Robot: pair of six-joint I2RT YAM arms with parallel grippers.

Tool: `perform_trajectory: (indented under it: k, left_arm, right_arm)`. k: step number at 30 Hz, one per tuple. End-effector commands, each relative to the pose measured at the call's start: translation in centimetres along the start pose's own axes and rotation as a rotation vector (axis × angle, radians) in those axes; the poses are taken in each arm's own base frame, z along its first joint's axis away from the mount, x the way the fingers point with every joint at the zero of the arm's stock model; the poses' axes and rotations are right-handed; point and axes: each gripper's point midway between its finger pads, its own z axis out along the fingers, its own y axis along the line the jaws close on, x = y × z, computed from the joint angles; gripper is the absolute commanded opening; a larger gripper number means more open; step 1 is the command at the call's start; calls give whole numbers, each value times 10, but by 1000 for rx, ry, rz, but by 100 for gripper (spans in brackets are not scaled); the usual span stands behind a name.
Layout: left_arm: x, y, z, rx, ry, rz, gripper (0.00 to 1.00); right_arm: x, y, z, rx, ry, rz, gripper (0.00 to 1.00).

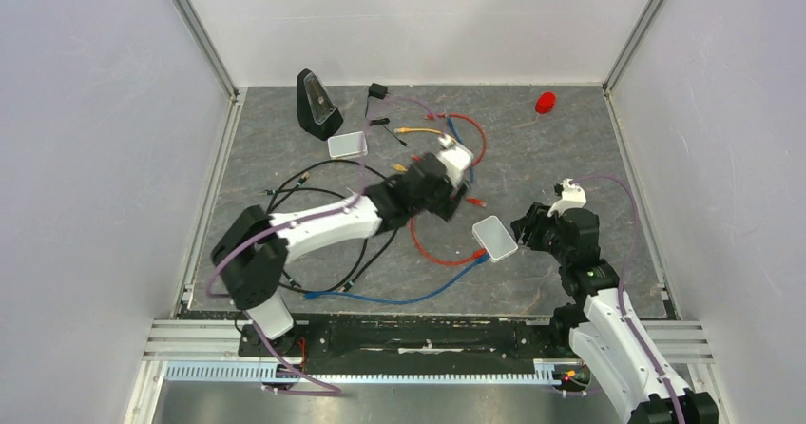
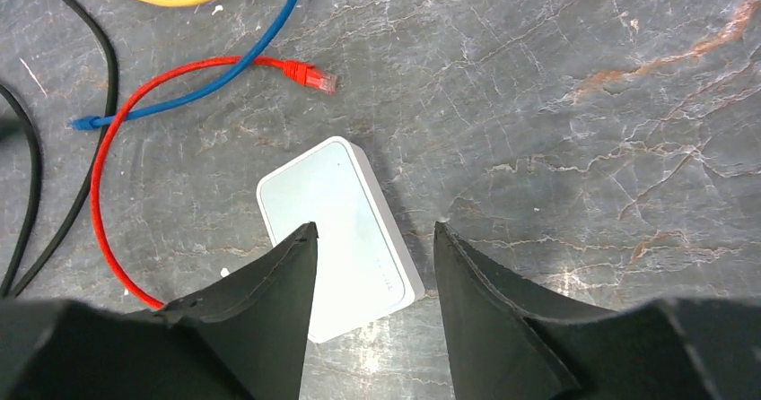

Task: Insert the plug into the switch port
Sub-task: Insert the connector into the switch port, then pick up the connector from the center of the board.

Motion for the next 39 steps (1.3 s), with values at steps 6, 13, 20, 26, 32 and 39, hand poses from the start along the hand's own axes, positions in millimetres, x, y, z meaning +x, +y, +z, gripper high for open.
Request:
perform_trajectory:
  k: [6, 13, 20, 26, 32, 39]
  left_arm:
    - [37, 190, -89, -623, 84, -476, 77]
    - [97, 165, -100, -473, 259, -478, 69]
    - [156, 123, -114, -292, 504, -409, 60]
    - [172, 91, -117, -196, 525, -388, 60]
    - [187, 68, -110, -154, 579, -341, 60]
    - [199, 57, -99, -133, 642, -312, 58]
  right_arm:
    - [-11, 17, -4, -98, -33, -61, 52]
    - [-5, 28, -4, -167, -21, -70, 51]
    - [-6, 36, -6, -216, -28, -78, 51]
    - [-5, 39, -6, -237, -29, -71, 51]
    - [-4, 43, -8, -256, -29, -63, 51]
    - [-4, 45, -12, -265, -33, -54, 51]
